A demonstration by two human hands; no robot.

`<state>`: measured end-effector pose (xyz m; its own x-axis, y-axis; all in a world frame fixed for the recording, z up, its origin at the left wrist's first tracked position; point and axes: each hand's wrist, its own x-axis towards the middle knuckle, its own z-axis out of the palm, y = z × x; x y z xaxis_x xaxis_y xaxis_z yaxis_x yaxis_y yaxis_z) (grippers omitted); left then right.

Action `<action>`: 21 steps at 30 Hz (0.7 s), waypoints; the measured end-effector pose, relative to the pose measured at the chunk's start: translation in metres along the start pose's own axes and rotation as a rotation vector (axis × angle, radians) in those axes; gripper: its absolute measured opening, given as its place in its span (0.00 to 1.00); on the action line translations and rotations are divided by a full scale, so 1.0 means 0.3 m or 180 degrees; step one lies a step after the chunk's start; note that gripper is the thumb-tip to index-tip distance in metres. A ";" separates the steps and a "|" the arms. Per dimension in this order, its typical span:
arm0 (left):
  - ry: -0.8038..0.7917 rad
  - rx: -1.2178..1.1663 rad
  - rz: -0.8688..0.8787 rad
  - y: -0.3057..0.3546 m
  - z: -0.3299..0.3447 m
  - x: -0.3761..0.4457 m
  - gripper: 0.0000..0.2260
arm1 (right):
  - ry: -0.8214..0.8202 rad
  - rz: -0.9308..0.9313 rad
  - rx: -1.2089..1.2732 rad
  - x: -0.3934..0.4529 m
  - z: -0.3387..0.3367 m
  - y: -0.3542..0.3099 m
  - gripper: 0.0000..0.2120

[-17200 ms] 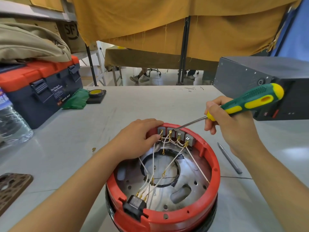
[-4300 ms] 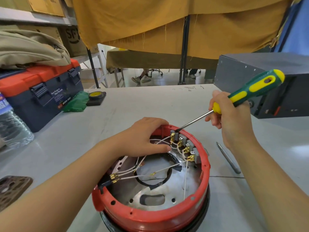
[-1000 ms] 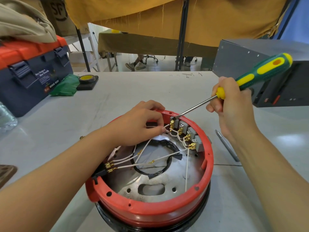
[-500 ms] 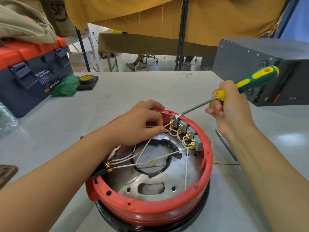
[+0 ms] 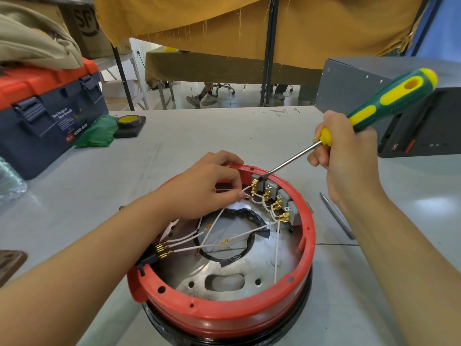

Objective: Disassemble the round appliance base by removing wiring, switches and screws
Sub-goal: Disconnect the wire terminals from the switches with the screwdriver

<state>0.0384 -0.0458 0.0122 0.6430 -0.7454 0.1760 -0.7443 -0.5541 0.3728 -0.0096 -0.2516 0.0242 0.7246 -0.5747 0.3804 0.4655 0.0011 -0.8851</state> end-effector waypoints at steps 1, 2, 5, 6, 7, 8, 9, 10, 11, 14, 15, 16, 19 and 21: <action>0.0000 0.0003 0.0002 -0.001 0.000 0.000 0.06 | -0.0002 -0.0030 -0.0036 -0.002 0.001 0.000 0.15; 0.0002 0.0004 0.0002 -0.002 0.000 0.000 0.06 | -0.0005 -0.0051 -0.0063 -0.003 0.001 -0.002 0.15; -0.0002 -0.0009 -0.0004 -0.003 0.000 0.001 0.06 | -0.0022 -0.0065 -0.0113 -0.005 0.003 -0.004 0.15; -0.0001 -0.0008 -0.0002 -0.003 0.000 0.002 0.06 | -0.0019 -0.0054 -0.0113 -0.005 0.003 -0.003 0.15; 0.0000 -0.0005 0.0001 -0.004 0.000 0.003 0.06 | -0.0012 -0.0034 -0.0111 -0.006 0.003 -0.002 0.15; 0.0001 -0.0001 0.0003 -0.004 0.001 0.003 0.06 | -0.0011 -0.0004 -0.0102 -0.006 0.003 0.000 0.15; 0.0000 0.0003 0.0004 -0.004 0.001 0.003 0.06 | -0.0013 0.0038 -0.0067 -0.005 0.002 0.000 0.15; 0.0000 0.0005 0.0002 -0.004 0.001 0.003 0.06 | -0.0013 0.0097 -0.0003 -0.002 0.001 0.001 0.16; 0.0000 0.0005 -0.0003 -0.004 0.001 0.002 0.06 | -0.0003 0.0169 0.0073 0.002 -0.001 0.003 0.16; -0.0008 0.0004 -0.0009 -0.004 0.000 0.004 0.06 | 0.0039 0.0448 0.0237 0.011 -0.009 0.018 0.14; -0.0014 0.0002 -0.0010 -0.004 0.000 0.004 0.06 | 0.0025 0.0534 0.0255 0.010 -0.008 0.027 0.14; -0.0020 0.0005 -0.0011 -0.005 0.000 0.004 0.06 | -0.0004 0.0601 0.0270 0.008 -0.004 0.037 0.15; -0.0036 0.0004 -0.0035 -0.005 0.000 0.003 0.06 | -0.0057 0.0622 0.0291 0.006 0.004 0.052 0.16; -0.0036 -0.0004 -0.0041 -0.006 0.001 0.002 0.06 | -0.0039 0.0570 0.0319 0.010 -0.001 0.049 0.16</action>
<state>0.0400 -0.0455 0.0115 0.6505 -0.7423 0.1608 -0.7358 -0.5633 0.3760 -0.0007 -0.2536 0.0123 0.8062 -0.5480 0.2230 0.3764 0.1843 -0.9079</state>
